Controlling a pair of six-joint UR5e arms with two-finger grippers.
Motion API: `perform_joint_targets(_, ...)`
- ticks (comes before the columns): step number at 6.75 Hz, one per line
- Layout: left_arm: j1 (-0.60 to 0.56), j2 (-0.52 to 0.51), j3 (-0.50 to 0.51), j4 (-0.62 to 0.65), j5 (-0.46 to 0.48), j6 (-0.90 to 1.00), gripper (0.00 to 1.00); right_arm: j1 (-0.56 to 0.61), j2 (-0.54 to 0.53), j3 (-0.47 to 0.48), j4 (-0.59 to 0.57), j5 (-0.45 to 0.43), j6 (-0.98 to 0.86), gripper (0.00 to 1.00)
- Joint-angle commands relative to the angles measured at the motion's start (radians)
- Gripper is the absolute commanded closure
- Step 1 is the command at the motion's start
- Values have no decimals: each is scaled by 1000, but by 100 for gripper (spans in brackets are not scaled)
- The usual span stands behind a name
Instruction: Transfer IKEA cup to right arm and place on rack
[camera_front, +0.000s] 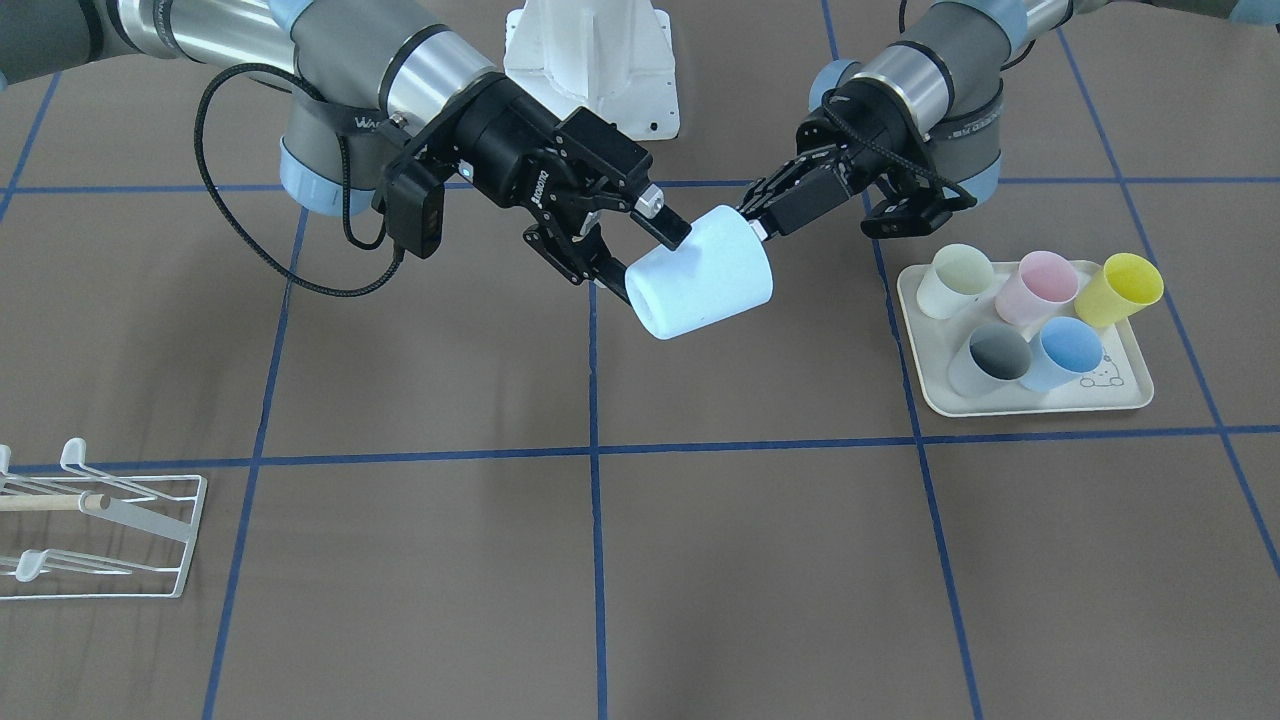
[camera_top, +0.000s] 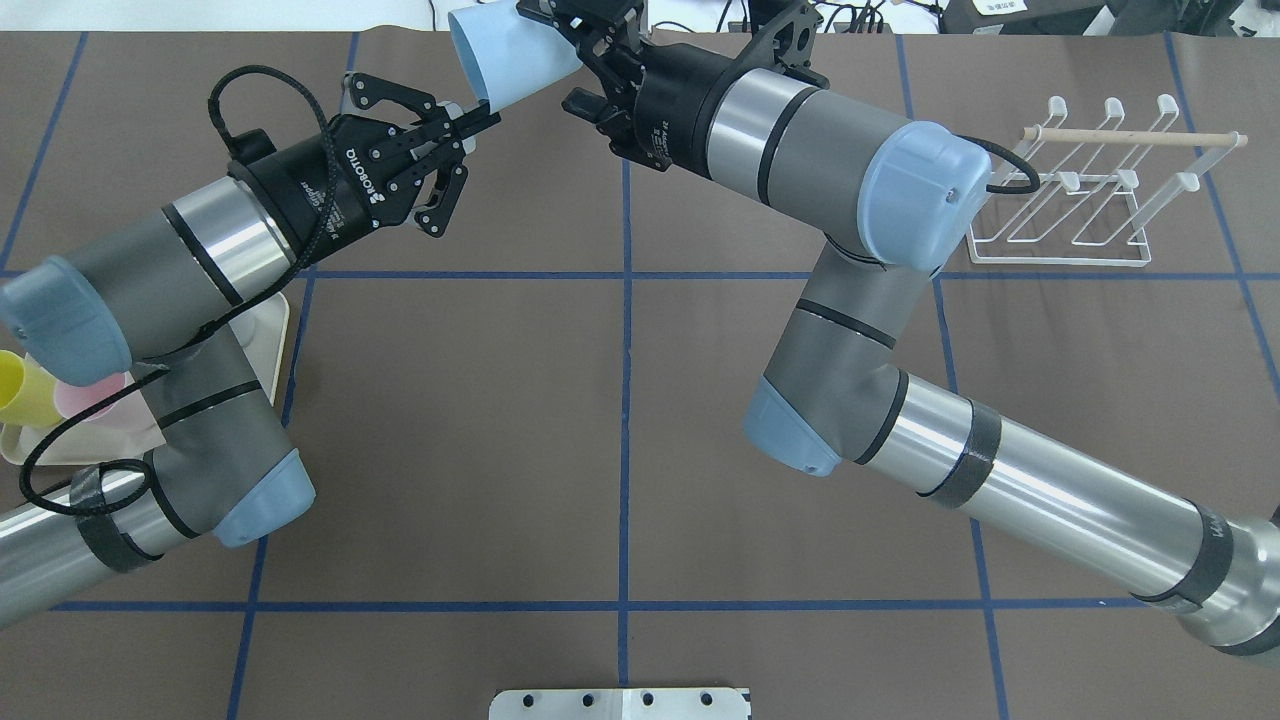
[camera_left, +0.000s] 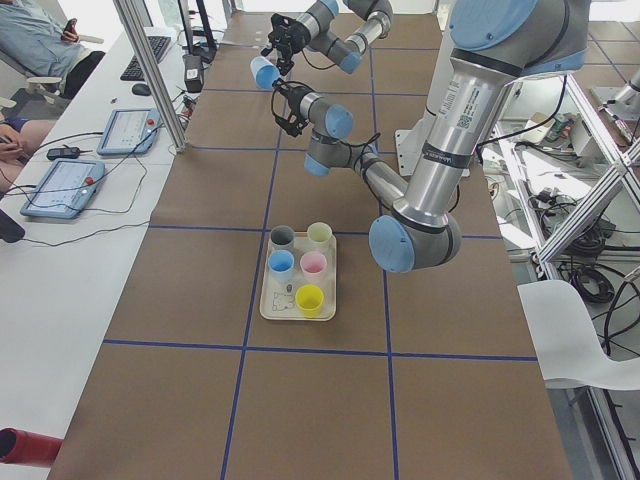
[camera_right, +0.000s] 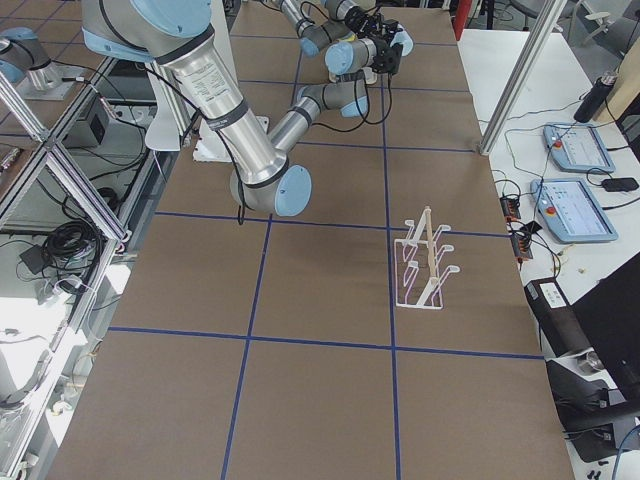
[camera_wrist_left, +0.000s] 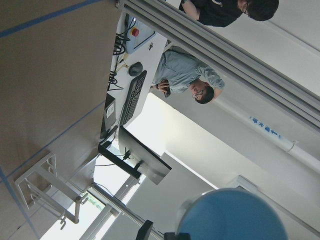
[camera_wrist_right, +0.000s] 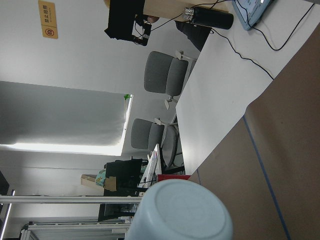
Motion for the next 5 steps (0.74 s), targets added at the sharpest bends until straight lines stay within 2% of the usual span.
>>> perform_joint_targets(1, 3, -17, -2, 13, 0, -1, 100, 1, 1, 0, 0, -6, 0, 0)
perform_joint_targets(3, 41, -21, -4, 16, 48, 0, 100, 1, 1, 0, 0, -6, 2, 0)
perform_joint_targets(5, 43, -23, -11, 18, 48, 0, 100, 1, 1, -3, 0, -6, 2, 1)
